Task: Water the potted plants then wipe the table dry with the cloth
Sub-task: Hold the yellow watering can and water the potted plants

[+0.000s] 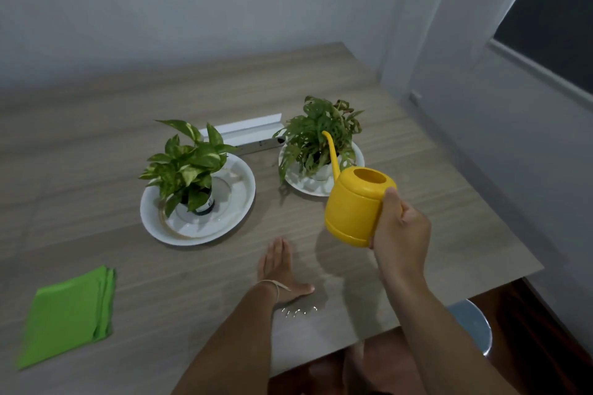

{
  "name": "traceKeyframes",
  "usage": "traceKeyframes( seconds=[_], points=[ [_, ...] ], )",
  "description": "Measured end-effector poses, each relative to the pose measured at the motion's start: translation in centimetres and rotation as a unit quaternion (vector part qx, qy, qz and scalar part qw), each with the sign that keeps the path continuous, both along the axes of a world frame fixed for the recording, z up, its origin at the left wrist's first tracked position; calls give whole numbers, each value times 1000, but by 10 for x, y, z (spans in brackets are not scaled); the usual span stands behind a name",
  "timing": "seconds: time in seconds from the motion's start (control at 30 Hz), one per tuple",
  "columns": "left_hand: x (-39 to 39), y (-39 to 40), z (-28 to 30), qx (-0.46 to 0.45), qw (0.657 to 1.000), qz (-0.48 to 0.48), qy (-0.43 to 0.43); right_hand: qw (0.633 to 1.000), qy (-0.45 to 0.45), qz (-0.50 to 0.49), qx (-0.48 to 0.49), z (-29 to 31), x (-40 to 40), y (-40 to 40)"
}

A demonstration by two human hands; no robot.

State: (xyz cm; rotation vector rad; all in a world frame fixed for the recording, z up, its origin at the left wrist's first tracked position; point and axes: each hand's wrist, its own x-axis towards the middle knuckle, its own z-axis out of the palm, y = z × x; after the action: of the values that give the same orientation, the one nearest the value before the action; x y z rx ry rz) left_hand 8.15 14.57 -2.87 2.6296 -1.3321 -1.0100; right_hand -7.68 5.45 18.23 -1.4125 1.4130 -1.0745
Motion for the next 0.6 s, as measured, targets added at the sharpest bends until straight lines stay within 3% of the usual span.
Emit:
traceKeyframes(
  seconds=[0.6],
  points=[
    [-11, -2, 4, -5, 999, 23, -24, 999, -28, 19, -7, 44, -9, -18]
  ],
)
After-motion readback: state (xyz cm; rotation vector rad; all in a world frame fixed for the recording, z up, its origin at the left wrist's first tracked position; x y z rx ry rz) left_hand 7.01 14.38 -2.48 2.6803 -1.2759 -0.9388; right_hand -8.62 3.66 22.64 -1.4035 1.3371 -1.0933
